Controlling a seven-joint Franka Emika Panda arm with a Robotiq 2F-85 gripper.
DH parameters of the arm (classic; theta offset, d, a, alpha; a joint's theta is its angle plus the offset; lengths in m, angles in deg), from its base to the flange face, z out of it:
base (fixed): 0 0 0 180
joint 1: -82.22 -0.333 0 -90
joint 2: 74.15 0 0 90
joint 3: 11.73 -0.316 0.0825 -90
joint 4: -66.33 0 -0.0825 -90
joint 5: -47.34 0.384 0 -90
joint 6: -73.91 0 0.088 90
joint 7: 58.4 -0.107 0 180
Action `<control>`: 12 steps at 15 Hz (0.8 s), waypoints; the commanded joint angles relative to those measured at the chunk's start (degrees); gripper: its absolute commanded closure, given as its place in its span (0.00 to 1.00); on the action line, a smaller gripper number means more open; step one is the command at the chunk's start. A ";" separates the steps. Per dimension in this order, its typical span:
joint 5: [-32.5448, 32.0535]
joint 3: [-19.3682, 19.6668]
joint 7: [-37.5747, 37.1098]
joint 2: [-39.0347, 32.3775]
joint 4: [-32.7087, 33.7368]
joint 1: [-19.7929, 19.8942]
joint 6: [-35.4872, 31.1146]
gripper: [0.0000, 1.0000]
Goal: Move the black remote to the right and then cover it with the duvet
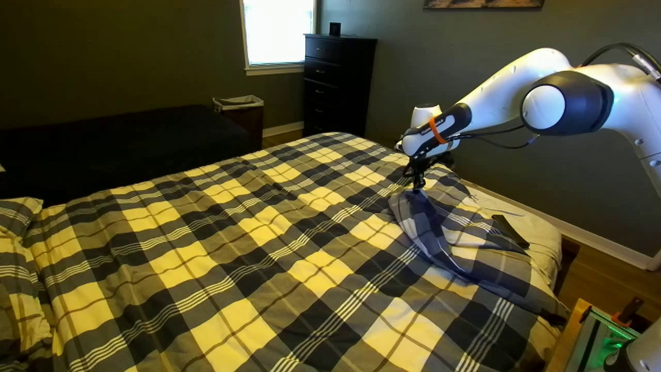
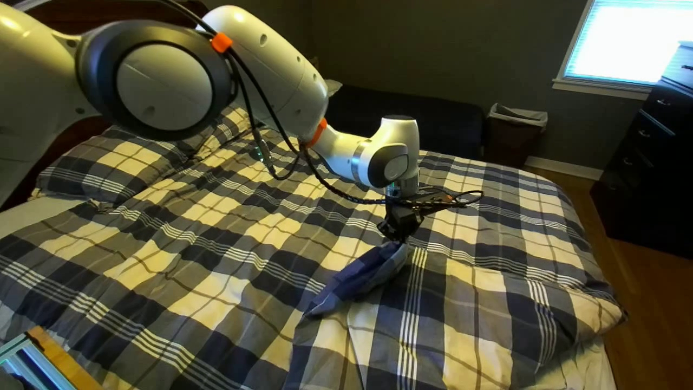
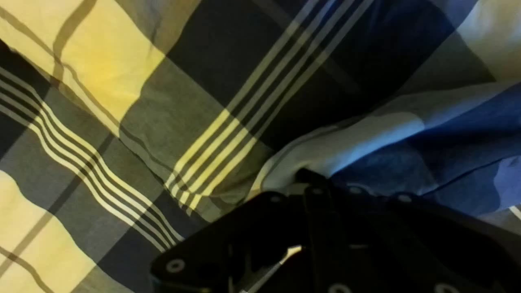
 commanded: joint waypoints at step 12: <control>-4.98 3.22 -8.16 4.92 -6.59 -0.31 -5.80 0.99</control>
